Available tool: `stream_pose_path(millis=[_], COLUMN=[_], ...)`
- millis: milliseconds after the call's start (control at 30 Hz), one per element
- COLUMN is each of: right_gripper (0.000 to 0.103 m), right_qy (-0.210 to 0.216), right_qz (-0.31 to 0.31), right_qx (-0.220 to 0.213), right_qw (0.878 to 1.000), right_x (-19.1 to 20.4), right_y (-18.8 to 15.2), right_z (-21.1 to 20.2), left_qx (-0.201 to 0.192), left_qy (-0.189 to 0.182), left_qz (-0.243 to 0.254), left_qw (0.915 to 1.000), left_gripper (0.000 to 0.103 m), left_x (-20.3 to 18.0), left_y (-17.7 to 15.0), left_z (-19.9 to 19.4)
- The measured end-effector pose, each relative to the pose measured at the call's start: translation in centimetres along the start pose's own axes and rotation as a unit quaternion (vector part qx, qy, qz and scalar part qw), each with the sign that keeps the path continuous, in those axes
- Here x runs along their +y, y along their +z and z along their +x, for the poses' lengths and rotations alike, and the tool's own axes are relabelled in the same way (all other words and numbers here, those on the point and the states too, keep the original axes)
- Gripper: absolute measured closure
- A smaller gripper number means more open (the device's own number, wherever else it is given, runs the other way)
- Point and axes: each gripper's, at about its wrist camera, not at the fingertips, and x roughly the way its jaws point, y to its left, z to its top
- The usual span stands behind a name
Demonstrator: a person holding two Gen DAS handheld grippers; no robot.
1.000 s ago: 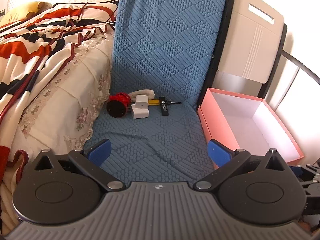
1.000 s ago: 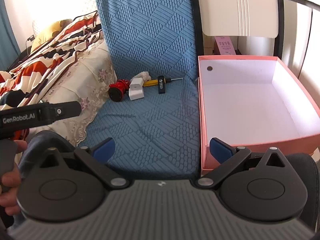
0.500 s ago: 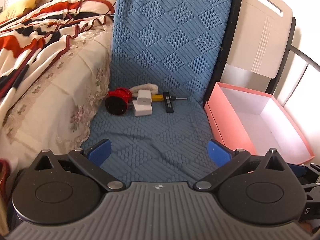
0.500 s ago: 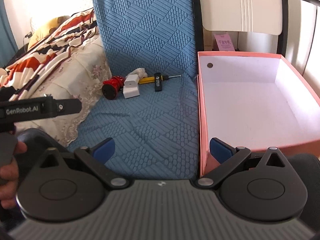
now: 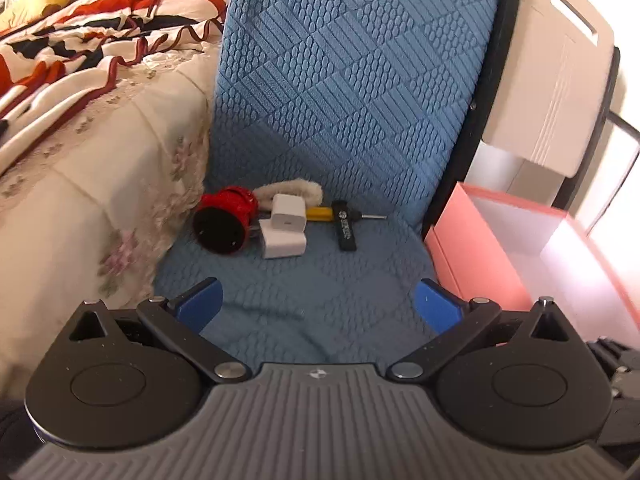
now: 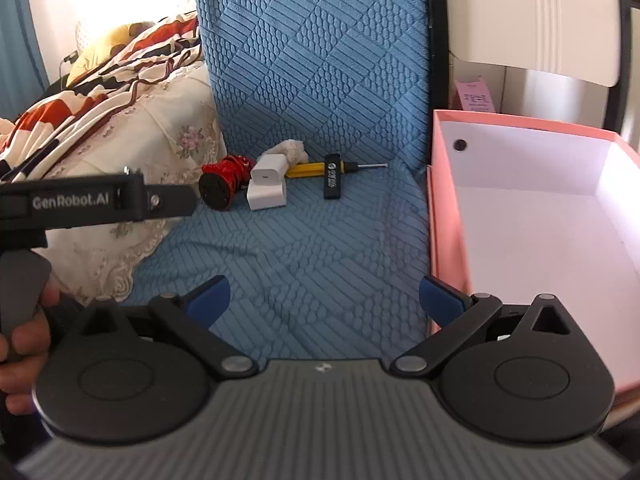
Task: Organize rigid objects
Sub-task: 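Grasp the white USB-C charger with the left tool while the right tool grasps the black lighter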
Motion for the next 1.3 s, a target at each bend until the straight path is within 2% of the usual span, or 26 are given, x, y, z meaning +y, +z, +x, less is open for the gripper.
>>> stream_pose_path(millis=[133, 233, 533, 800, 867, 967, 1100, 1167, 1233, 1300], right_gripper=[0.0, 0.0, 0.0, 0.0, 0.005, 0.006, 0.01, 0.015, 0.026, 0.029], right_qy=[0.01, 0.019, 0.035, 0.05, 0.051, 0.062, 0.066, 0.063, 0.061, 0.061], right_qz=[-0.008, -0.012, -0.016, -0.009, -0.014, -0.013, -0.012, -0.017, -0.018, -0.014], right_qx=[-0.009, -0.018, -0.011, -0.001, 0.003, 0.01, 0.016, 0.019, 0.022, 0.026], right_qw=[1.0, 1.0, 0.999, 0.999, 0.999, 0.998, 0.998, 0.998, 0.998, 0.998], right_x=[0.1, 0.2, 0.1, -0.3, -0.3, -0.4, -0.5, -0.6, -0.8, -1.2], right_y=[0.7, 1.1, 2.3, 3.3, 3.6, 3.9, 4.4, 4.6, 4.9, 5.2], right_z=[1.2, 2.0, 5.1, 7.7, 8.3, 9.1, 10.4, 11.0, 11.7, 12.6], left_qx=[-0.011, -0.018, -0.001, 0.019, 0.029, 0.043, 0.049, 0.057, 0.065, 0.067], left_qy=[0.005, 0.023, -0.003, -0.002, -0.003, -0.011, -0.003, -0.003, -0.004, 0.0], left_qz=[0.013, 0.031, 0.019, 0.017, 0.003, -0.023, -0.023, -0.028, -0.029, -0.028], left_qw=[0.9998, 0.9991, 0.9998, 0.9997, 0.9996, 0.9987, 0.9985, 0.998, 0.9975, 0.9973], left_gripper=[0.0, 0.0, 0.0, 0.0, 0.0, 0.0, 0.0, 0.0, 0.001, 0.001], left_x=[-0.2, -0.5, 0.2, 1.0, 1.6, 2.7, 3.5, 3.9, 4.4, 4.8], left_y=[0.9, 1.2, 2.3, 3.5, 4.0, 4.8, 5.8, 6.2, 6.7, 7.2], left_z=[1.1, 1.9, 4.0, 6.6, 7.4, 8.7, 10.2, 11.0, 12.0, 12.8])
